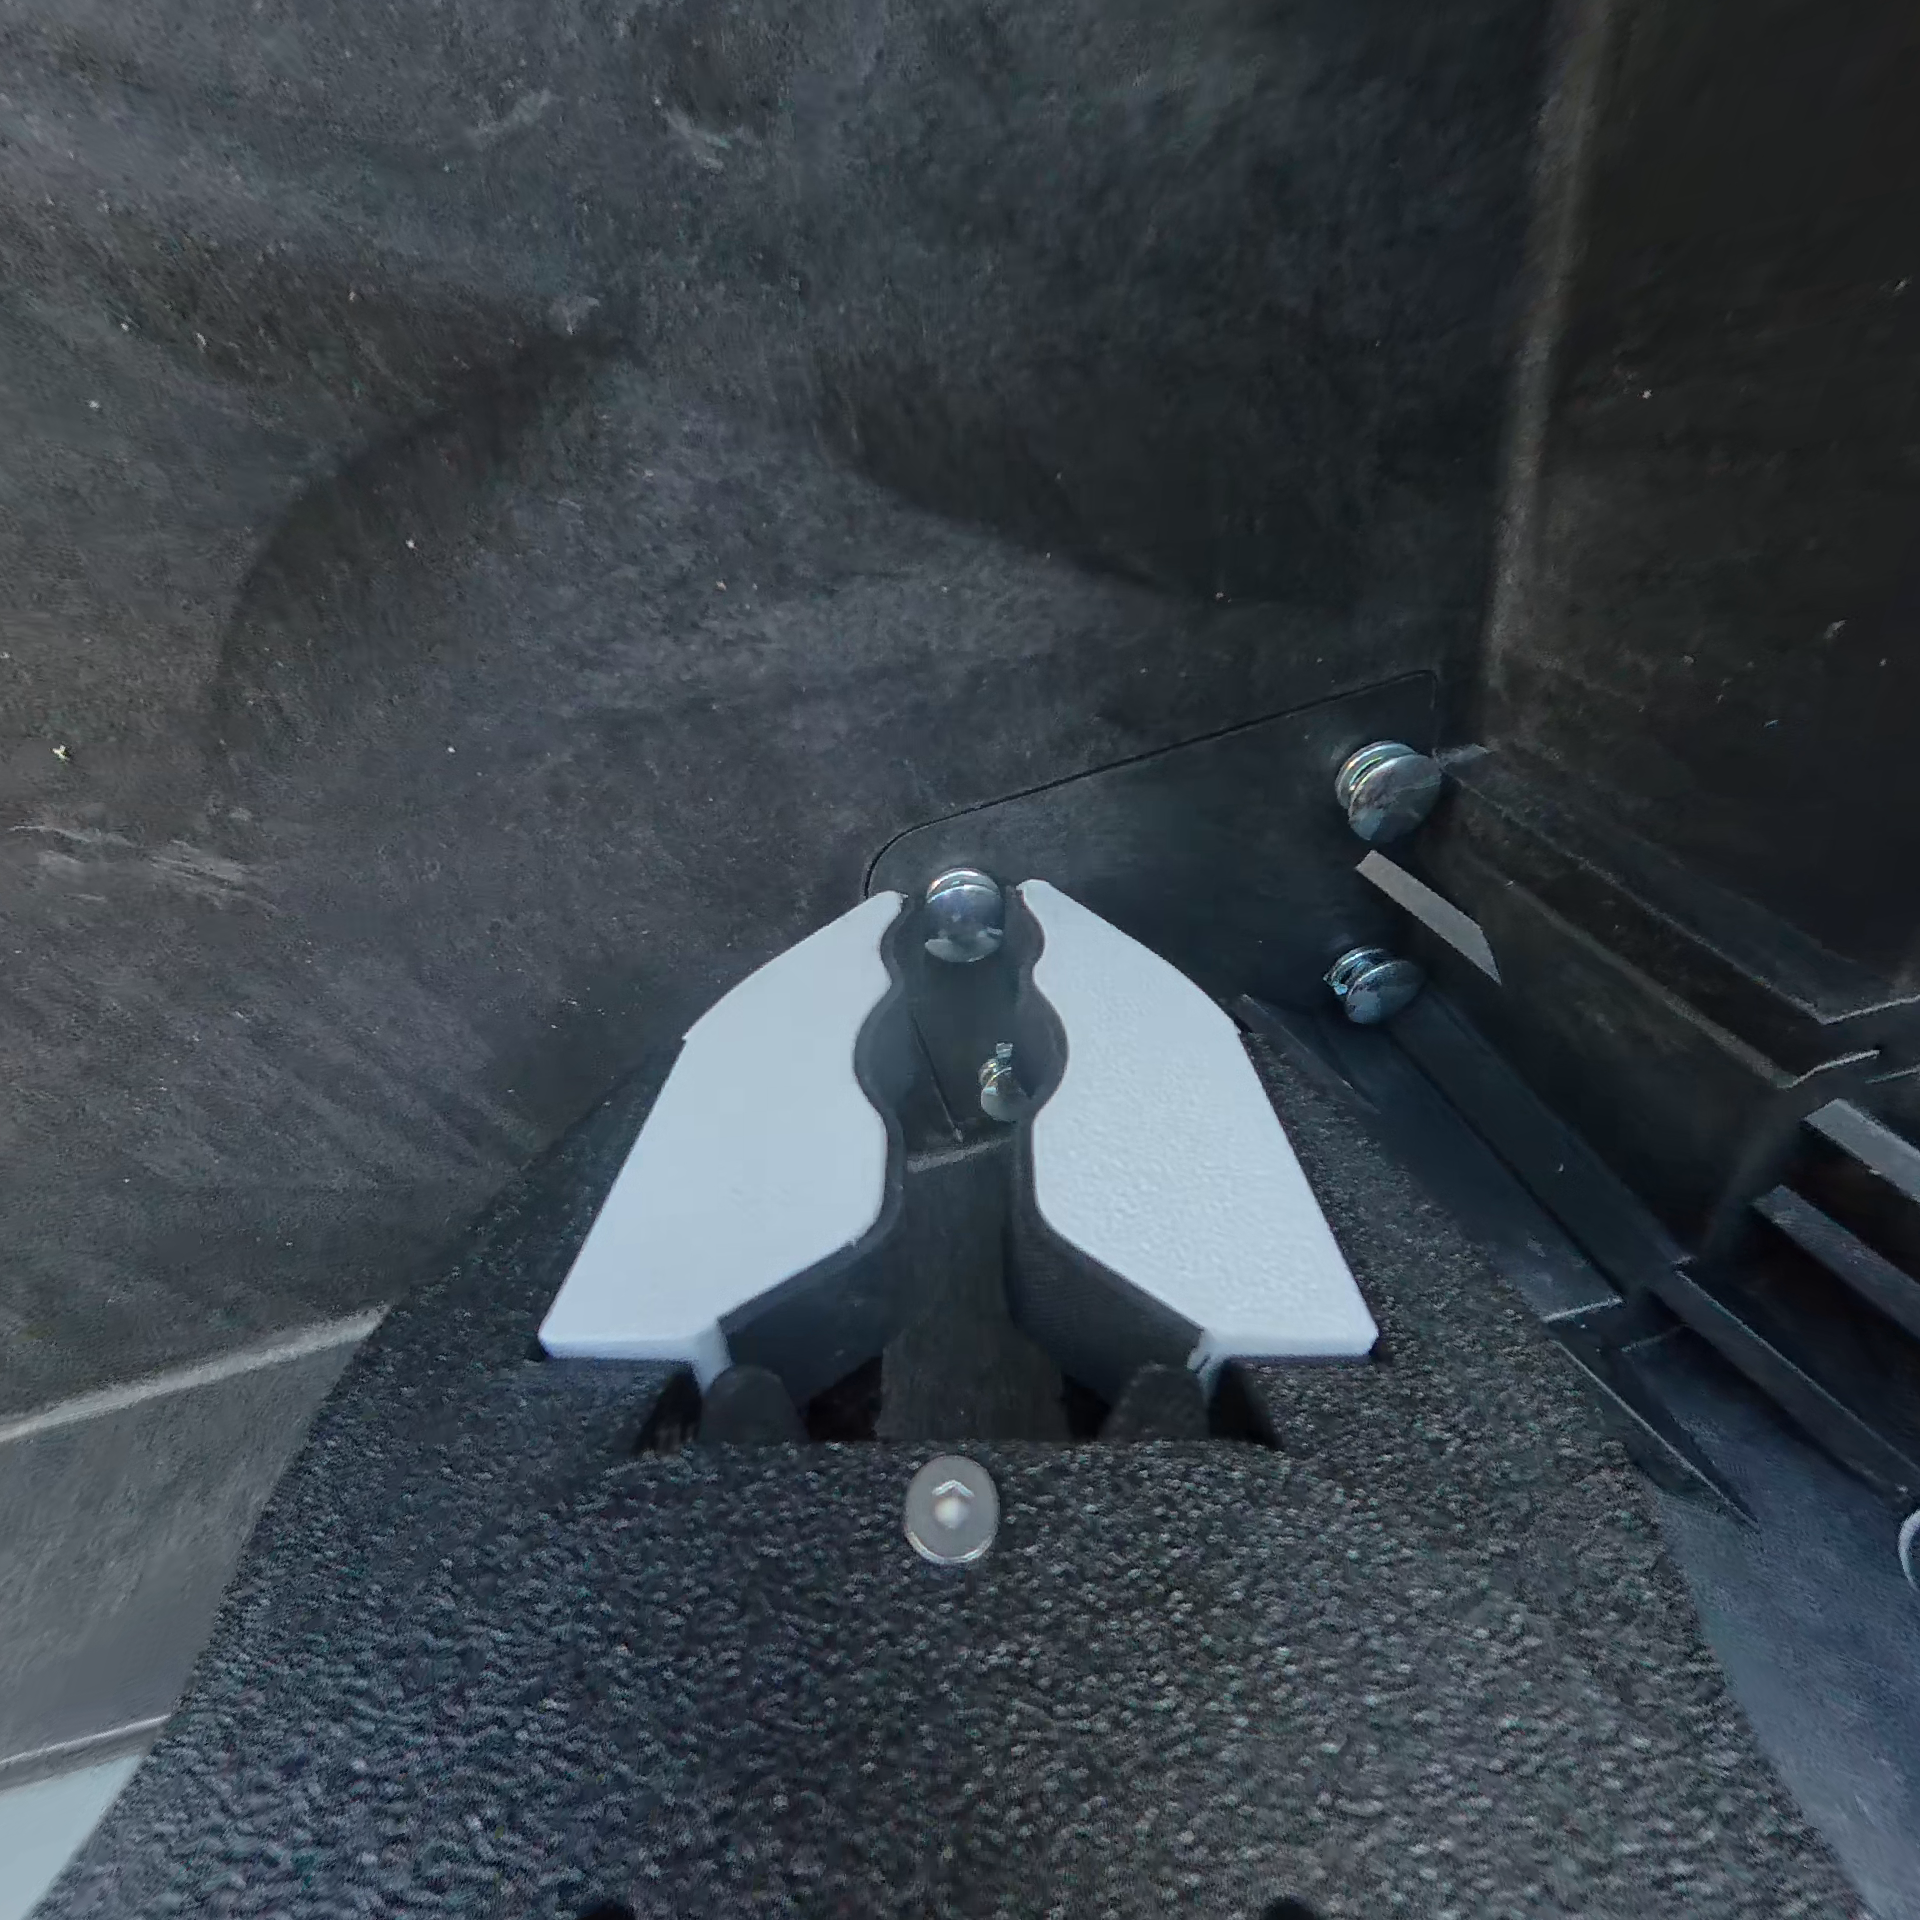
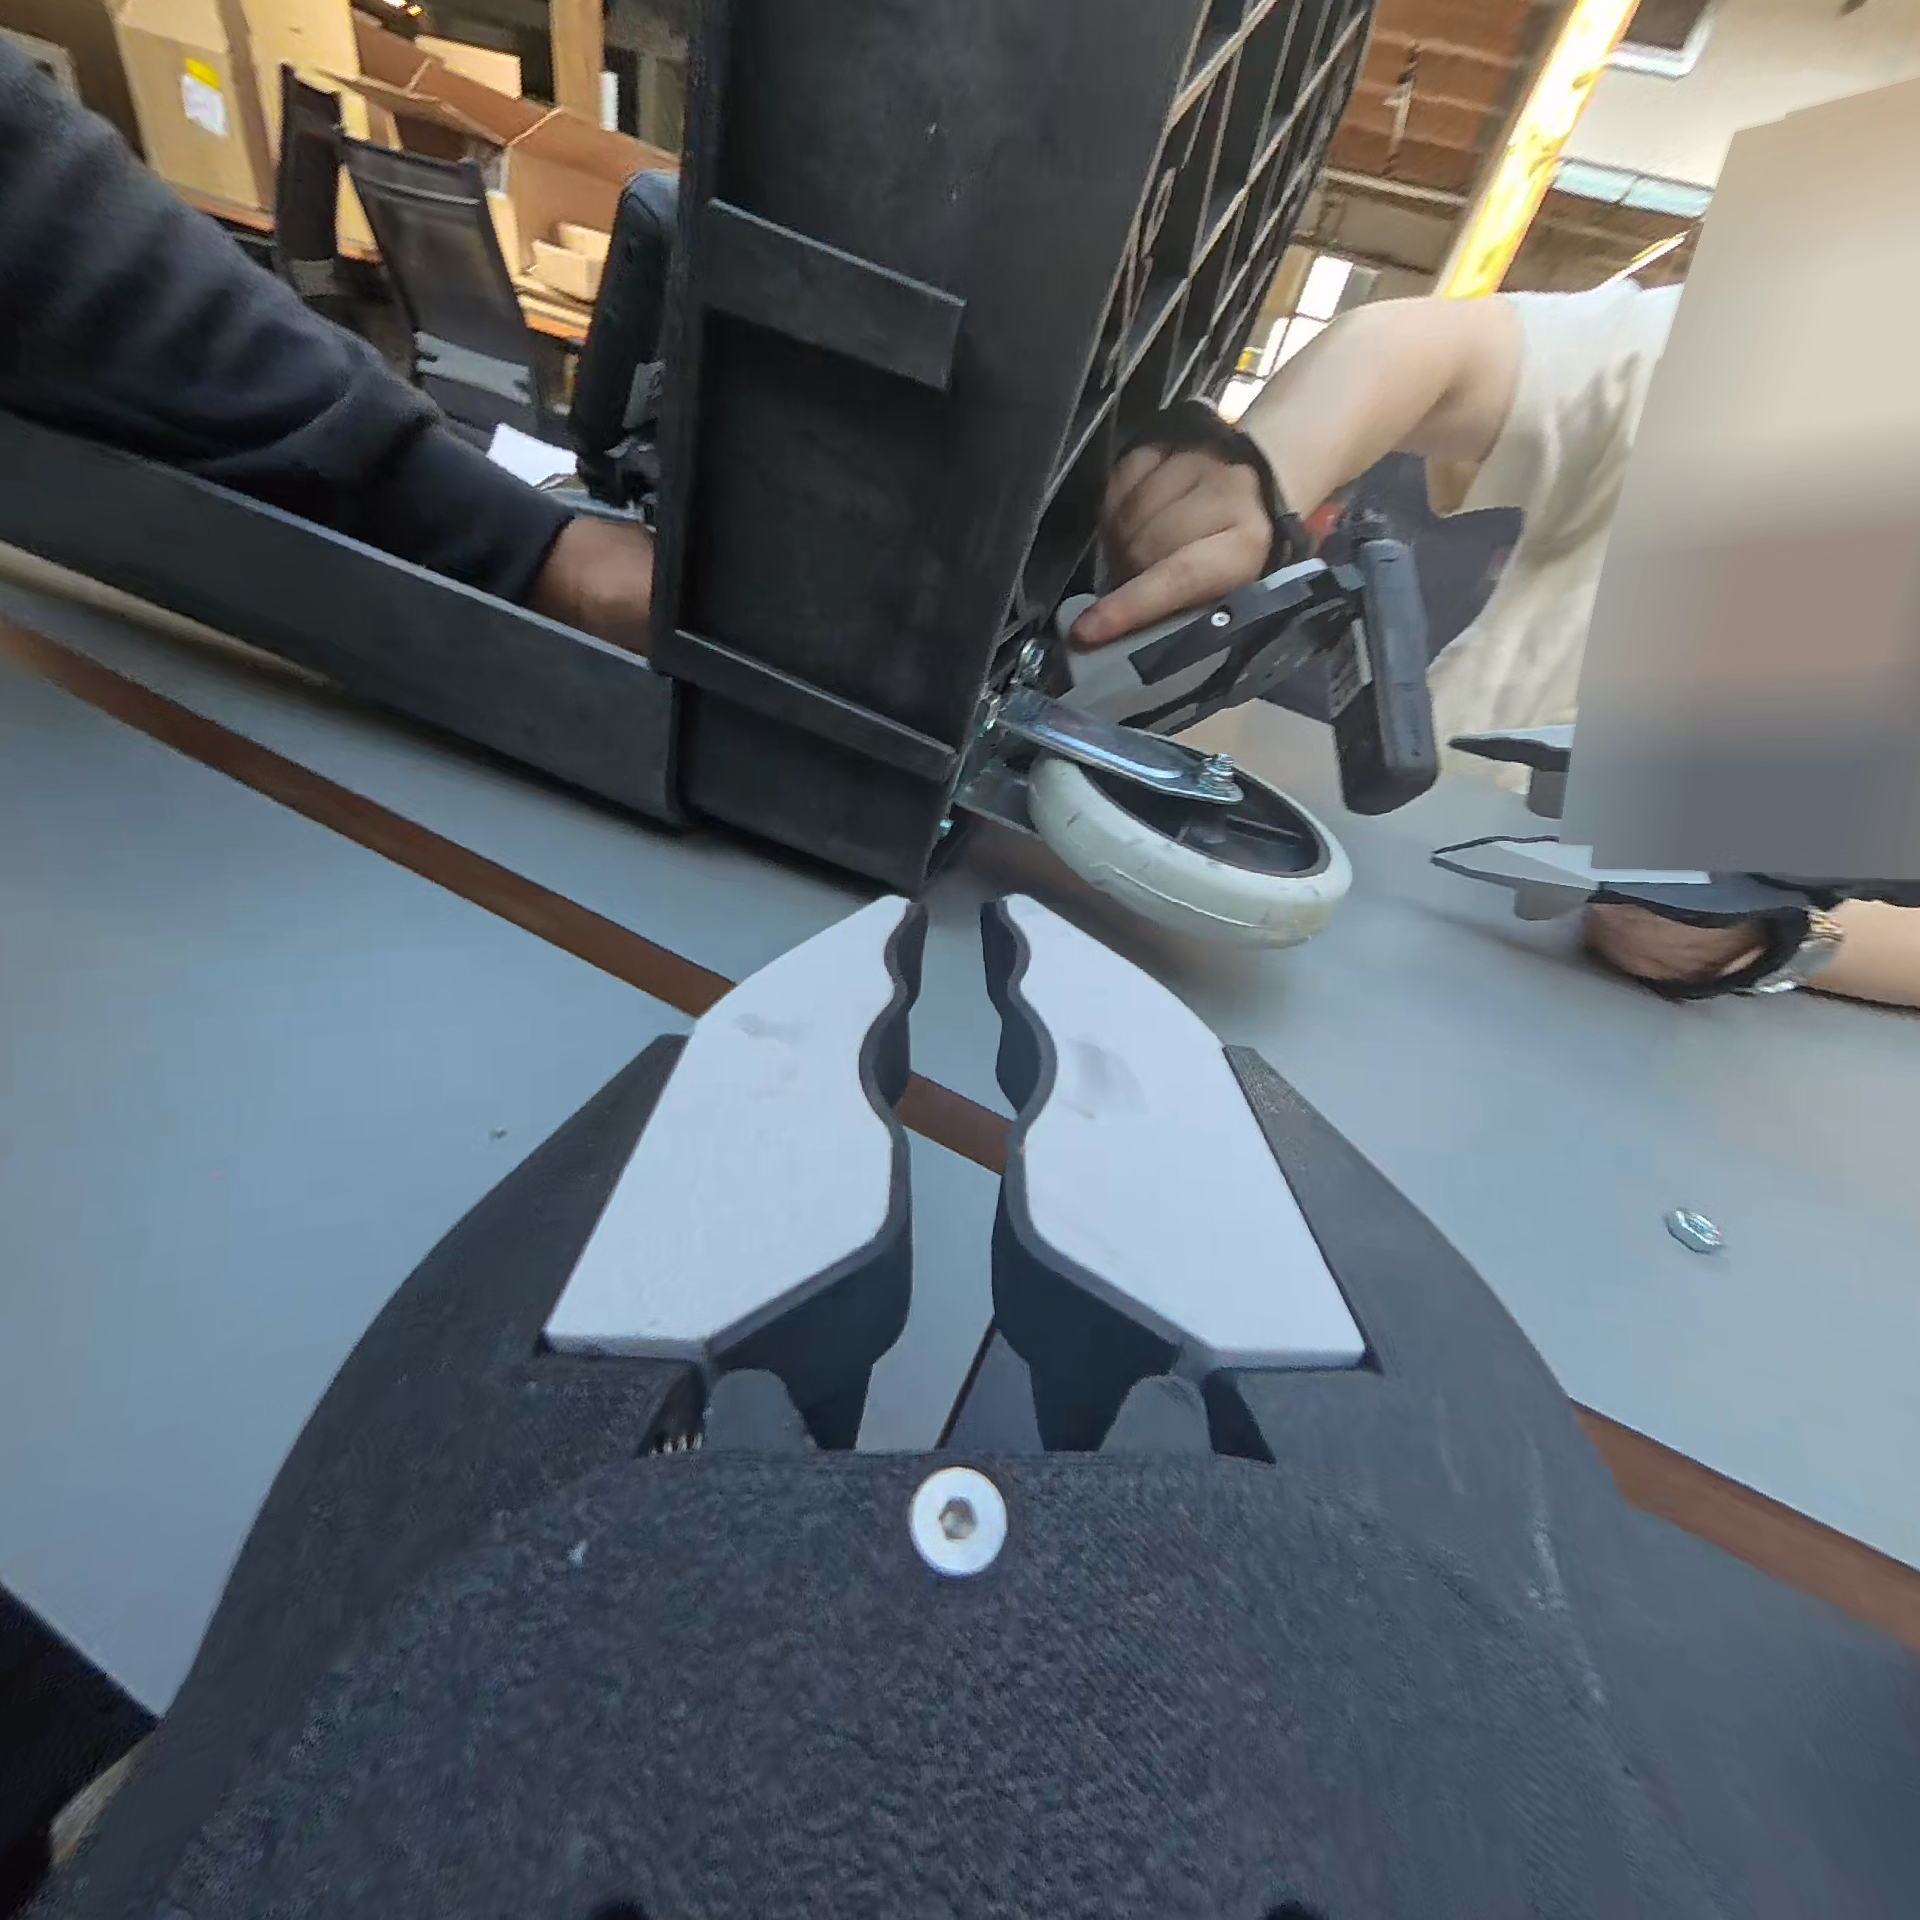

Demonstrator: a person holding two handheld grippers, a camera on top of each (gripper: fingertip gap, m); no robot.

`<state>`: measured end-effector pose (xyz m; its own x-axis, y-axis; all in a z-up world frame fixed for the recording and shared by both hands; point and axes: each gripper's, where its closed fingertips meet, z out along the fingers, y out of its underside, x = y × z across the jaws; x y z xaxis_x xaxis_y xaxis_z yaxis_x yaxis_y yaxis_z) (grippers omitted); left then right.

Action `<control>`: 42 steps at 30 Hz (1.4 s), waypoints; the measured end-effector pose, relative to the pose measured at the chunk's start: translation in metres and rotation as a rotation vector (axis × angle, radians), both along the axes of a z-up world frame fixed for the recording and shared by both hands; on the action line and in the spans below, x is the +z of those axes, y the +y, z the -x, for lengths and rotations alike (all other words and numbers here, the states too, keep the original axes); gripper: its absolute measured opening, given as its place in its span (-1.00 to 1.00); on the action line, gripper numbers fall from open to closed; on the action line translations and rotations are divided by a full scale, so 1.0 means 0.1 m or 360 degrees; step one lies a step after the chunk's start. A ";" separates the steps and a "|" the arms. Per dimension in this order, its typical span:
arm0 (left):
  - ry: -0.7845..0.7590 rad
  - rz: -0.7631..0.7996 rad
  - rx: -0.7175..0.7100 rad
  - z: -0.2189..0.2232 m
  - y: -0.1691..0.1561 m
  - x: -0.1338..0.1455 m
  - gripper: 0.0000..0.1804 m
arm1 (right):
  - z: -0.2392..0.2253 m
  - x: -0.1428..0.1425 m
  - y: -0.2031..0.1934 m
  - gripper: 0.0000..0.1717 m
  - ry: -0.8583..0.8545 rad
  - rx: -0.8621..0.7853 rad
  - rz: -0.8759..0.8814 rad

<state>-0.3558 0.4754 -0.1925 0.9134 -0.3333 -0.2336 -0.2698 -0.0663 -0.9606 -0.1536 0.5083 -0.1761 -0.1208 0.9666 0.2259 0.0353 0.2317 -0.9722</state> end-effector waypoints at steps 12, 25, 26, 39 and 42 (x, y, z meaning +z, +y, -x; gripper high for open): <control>0.0111 -0.0061 -0.0040 0.00 -0.03 0.00 -0.83 | 0.05 -0.05 0.02 -0.88 -0.0056 -0.0029 -0.0011; 0.0193 -0.0103 -0.0029 0.00 -0.03 -0.01 -0.83 | 0.18 -0.27 -0.07 -0.89 -0.0269 -0.0054 -0.0214; 0.0196 -0.0104 -0.0026 0.00 -0.02 -0.01 -0.83 | 0.18 -0.26 -0.07 -0.89 -0.0268 -0.0056 -0.0209; 0.0231 -0.0127 -0.0014 0.01 0.01 0.00 -0.83 | 0.16 -0.21 -0.05 -0.89 -0.0224 -0.0029 -0.0122; 0.0234 -0.0129 -0.0012 0.01 0.02 0.00 -0.83 | 0.16 -0.22 -0.06 -0.89 -0.0235 -0.0028 -0.0134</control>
